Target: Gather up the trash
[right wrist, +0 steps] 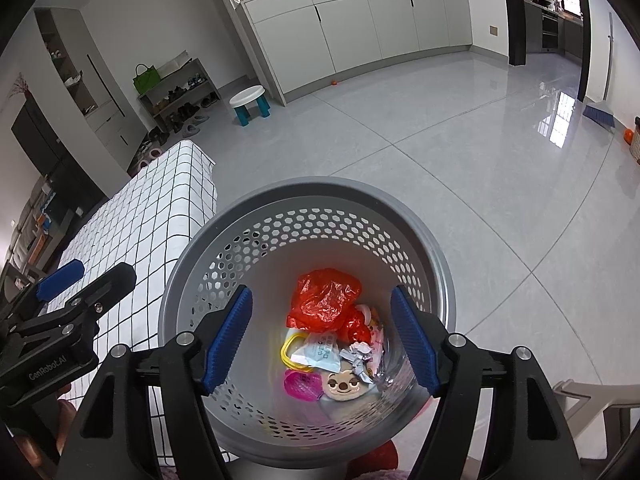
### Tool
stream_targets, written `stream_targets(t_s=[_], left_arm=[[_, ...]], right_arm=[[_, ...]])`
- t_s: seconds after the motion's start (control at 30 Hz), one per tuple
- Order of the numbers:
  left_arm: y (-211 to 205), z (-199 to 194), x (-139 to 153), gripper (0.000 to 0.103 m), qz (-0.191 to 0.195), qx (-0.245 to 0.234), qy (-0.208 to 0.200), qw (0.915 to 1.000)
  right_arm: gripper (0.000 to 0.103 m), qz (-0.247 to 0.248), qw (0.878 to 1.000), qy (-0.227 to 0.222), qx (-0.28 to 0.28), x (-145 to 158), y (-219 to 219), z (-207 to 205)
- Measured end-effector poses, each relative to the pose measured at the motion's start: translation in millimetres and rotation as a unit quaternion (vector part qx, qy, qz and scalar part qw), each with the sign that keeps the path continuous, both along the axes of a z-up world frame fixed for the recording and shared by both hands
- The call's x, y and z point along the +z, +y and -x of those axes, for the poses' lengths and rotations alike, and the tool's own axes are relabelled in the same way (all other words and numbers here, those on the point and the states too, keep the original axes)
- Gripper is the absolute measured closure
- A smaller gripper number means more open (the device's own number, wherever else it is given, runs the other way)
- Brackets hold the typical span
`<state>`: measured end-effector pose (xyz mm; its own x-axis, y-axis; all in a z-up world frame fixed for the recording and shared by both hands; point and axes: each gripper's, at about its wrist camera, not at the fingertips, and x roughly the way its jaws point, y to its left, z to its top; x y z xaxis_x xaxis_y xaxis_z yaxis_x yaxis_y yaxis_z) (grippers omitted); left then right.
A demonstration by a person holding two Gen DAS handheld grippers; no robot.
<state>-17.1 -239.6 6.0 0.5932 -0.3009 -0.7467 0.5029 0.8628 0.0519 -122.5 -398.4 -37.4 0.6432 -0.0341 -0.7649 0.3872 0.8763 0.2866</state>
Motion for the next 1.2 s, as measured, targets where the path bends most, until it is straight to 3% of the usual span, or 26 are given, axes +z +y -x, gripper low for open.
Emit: stream_targets(t_s=[1.2], left_arm=[[-1.7,4.5,1.8,0.006,-0.005,0.001,-0.013,0.9999]], right_arm=[[0.033,-0.004,1.000,-0.003,-0.001,-1.4,0.8,2.0]])
